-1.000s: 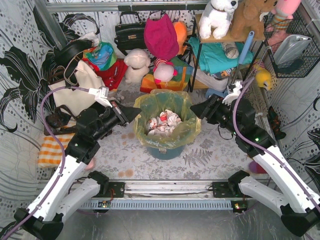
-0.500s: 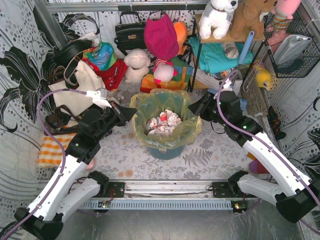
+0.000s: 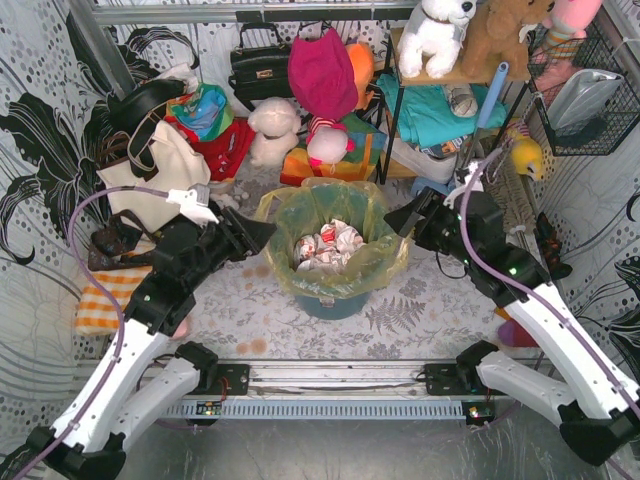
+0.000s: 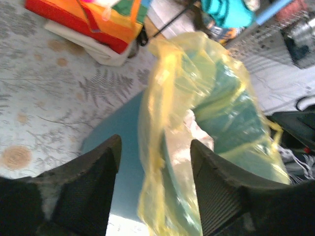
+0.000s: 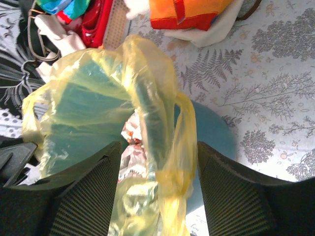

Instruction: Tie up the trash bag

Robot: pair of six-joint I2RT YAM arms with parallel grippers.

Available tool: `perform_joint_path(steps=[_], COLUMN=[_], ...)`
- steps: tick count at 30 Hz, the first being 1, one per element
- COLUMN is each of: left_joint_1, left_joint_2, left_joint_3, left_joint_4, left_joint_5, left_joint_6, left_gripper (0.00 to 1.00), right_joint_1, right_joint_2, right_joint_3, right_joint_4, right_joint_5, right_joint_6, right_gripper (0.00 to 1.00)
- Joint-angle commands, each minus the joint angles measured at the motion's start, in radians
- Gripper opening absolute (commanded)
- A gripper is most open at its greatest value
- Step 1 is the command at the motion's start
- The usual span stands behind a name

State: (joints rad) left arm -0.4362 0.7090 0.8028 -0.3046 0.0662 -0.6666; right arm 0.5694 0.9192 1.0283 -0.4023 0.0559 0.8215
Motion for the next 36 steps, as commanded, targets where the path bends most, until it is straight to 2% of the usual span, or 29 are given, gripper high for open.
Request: perform_joint_path(steps=[1, 7, 10, 13, 21, 27, 36], left_joint_1=[0.000, 0.000, -0.001, 0.000, -0.001, 0.000, 0.000], left_joint_2=[-0.088, -0.207, -0.247, -0.275, -0.281, -0.299, -0.290], left_joint_3=[-0.026, -0.054, -0.069, -0.119, -0.237, -0.269, -0.276], left_joint_4=[-0.004, -0.080, -0.141, -0.106, 0.004, 0.050, 0.074], left_joint_5=[0.102, 0.143, 0.126, 0.152, 0.223, 0.235, 0.251], left_joint_6=[-0.053, -0.146, -0.170, -0.189, -0.215, -0.229, -0.231], left_gripper=[0.69, 0.73, 0.70, 0.69, 0.59, 0.53, 0.33], right_joint_1=[0.001, 0.001, 0.001, 0.001, 0.001, 0.001, 0.002], right_joint_2=[-0.081, -0.154, -0.190, -0.226, -0.290, -0.321, -0.353], right_joint_3=[-0.012, -0.072, -0.110, -0.149, -0.196, -0.236, -0.279], right_joint_4=[-0.057, -0.053, -0.059, -0.057, -0.043, -0.022, -0.054], right_joint_5=[-0.061, -0.146, -0.152, -0.149, -0.158, -0.183, -0.189], right_joint_6=[-0.002, 0.040, 0.059, 0.076, 0.094, 0.116, 0.150], right_gripper=[0.65, 0.68, 0.67, 0.66, 0.59, 0.58, 0.51])
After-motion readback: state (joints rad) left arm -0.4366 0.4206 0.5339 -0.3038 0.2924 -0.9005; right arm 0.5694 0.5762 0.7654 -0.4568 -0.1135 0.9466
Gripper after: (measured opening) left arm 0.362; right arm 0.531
